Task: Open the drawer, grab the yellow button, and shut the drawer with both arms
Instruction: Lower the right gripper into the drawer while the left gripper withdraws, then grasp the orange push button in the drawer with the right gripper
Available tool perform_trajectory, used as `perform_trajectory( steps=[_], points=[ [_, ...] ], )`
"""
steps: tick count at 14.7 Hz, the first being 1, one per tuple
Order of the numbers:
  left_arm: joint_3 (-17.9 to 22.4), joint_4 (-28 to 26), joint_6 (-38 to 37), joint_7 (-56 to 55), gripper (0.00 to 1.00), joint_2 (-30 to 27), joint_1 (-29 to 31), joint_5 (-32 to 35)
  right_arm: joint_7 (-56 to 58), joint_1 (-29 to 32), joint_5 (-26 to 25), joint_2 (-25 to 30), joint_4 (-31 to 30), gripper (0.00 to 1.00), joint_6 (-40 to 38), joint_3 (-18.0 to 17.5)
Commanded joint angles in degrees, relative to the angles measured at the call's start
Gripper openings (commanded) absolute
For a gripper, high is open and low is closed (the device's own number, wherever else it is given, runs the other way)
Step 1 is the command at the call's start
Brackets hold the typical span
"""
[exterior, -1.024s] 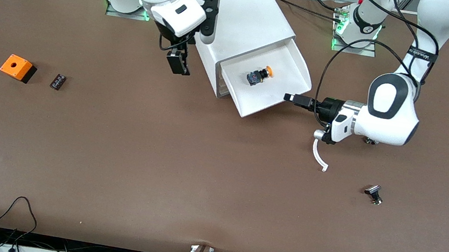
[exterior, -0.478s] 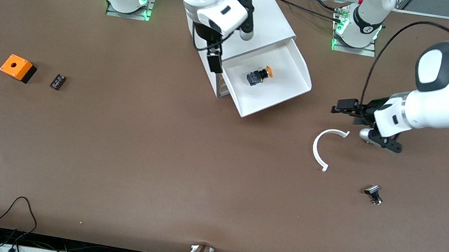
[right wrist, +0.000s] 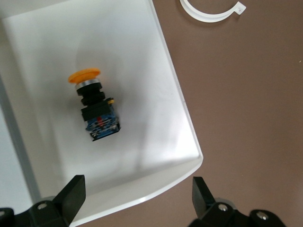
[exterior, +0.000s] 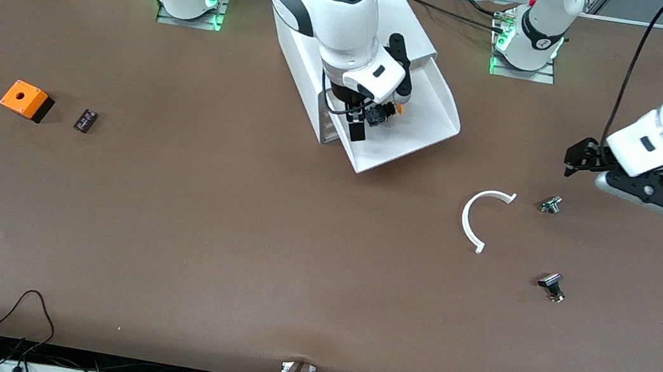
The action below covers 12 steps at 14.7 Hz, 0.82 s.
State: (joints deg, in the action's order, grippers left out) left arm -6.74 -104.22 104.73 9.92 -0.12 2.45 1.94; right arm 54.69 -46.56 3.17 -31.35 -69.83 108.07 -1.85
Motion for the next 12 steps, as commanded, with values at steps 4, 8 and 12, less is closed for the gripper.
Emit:
perform_trajectory(
  steps=[4, 8, 12],
  points=[
    [1.99, 3.58, -5.85, -1.39, 1.0, -0.93, 0.36, 1.32, 1.21, -2.56, -0.36, -4.16, 6.82, 1.0, -1.63, 0.53],
    [1.99, 3.58, -5.15, -7.37, 1.0, -0.67, 2.12, 1.32, 2.43, -2.48, -0.19, -4.16, 6.9, 1.0, -5.75, -0.7],
    [1.91, 4.19, -5.23, -7.64, 1.0, -0.76, 4.4, 0.71, 4.55, -2.74, -0.1, -4.6, 6.82, 1.0, -7.86, -0.79]
  ],
)
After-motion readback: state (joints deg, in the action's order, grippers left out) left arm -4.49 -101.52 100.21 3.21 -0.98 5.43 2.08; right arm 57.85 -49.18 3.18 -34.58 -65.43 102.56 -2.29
